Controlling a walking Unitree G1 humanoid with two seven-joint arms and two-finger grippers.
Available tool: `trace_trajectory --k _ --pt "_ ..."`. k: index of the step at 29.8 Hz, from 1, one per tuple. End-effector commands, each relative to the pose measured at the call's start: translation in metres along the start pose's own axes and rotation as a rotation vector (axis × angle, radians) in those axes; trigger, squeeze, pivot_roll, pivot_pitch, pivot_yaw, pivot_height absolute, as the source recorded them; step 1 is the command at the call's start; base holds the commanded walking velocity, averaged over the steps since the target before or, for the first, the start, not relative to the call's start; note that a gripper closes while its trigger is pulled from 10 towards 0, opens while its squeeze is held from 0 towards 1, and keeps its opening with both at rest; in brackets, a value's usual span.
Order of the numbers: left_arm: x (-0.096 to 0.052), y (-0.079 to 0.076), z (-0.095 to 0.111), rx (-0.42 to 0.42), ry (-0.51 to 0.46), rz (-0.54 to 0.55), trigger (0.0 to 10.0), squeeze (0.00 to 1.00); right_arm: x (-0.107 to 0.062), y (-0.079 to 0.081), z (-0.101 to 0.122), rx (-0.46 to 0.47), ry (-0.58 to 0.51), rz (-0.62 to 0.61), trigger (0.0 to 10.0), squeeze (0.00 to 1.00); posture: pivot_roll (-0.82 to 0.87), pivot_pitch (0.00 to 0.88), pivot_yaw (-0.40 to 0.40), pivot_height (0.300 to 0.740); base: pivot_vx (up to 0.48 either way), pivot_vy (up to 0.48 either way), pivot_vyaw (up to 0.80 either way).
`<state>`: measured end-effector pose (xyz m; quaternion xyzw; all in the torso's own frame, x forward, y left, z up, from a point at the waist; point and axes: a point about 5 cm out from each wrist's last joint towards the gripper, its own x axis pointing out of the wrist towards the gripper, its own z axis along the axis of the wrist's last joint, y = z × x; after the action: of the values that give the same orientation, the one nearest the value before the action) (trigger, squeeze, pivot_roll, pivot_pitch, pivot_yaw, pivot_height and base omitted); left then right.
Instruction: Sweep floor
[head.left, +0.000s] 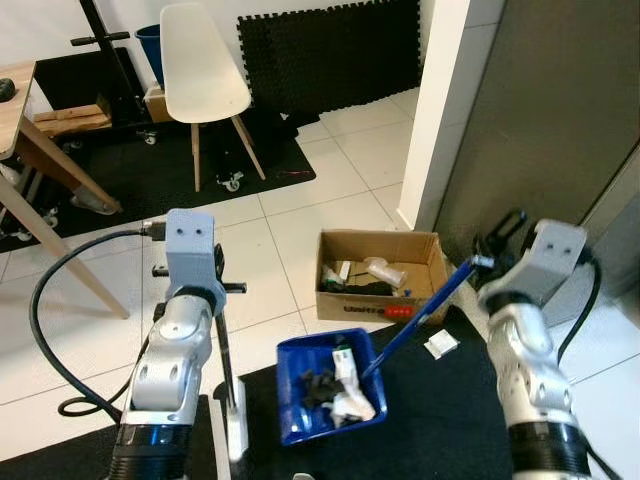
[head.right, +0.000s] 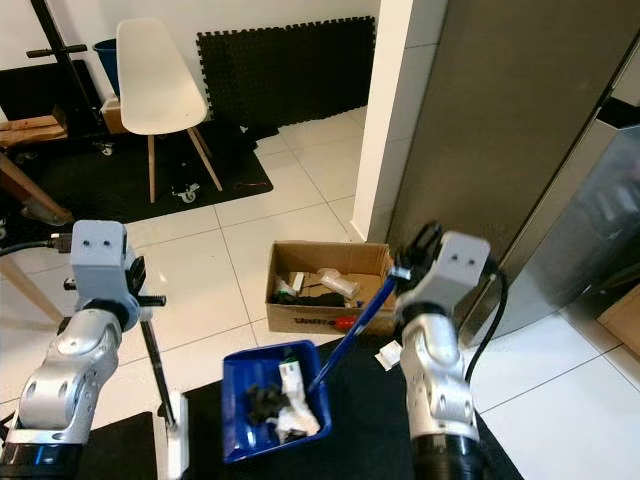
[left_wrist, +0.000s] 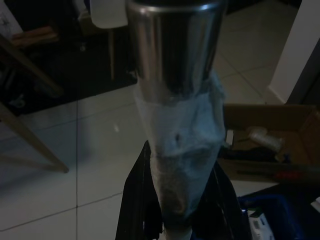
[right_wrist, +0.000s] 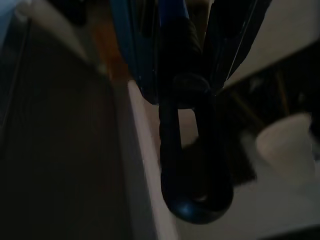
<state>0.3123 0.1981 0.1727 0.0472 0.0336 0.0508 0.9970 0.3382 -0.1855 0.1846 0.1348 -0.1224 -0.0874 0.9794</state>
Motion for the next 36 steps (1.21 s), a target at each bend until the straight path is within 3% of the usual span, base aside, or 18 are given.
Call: trace_trajectory --k 1,7,13,16,20,24,36 --pt "-0.002 -0.004 0.005 0.009 -0.025 -0.004 10.0 0.00 0.005 0.000 0.023 0.029 -0.119 -0.039 10.0 0.00 0.03 0.088 0.033 0.740 0.000 0.000 0.00" --pt "-0.004 -0.010 0.001 0.006 -0.015 -0.018 10.0 0.00 0.009 -0.009 0.029 -0.038 -0.130 -0.125 10.0 0.00 0.04 0.092 0.031 0.740 0.000 0.000 0.00" --pt "-0.005 -0.014 -0.001 0.002 -0.005 -0.029 10.0 0.00 0.014 -0.032 0.022 -0.055 -0.073 -0.189 10.0 0.00 0.04 0.093 0.030 0.740 0.000 0.000 0.00" --pt "-0.004 -0.016 -0.002 0.002 -0.001 -0.036 10.0 0.00 0.020 -0.065 0.024 -0.086 -0.041 -0.314 10.0 0.00 0.04 0.093 0.034 0.740 0.000 0.000 0.00" --pt "-0.004 -0.016 -0.002 0.003 0.000 -0.039 10.0 0.00 0.022 -0.080 0.026 -0.120 -0.016 -0.374 10.0 0.00 0.04 0.093 0.036 0.740 0.000 0.000 0.00" --pt "-0.003 -0.018 -0.002 0.006 0.000 -0.045 10.0 0.00 0.025 -0.107 0.030 -0.187 0.043 -0.468 10.0 0.00 0.04 0.094 0.038 0.740 0.000 0.000 0.00" --pt "-0.003 -0.020 -0.003 0.009 0.002 -0.050 10.0 0.00 0.029 -0.125 0.036 -0.163 0.061 -0.522 10.0 0.00 0.03 0.096 0.037 0.740 0.000 0.000 0.00"
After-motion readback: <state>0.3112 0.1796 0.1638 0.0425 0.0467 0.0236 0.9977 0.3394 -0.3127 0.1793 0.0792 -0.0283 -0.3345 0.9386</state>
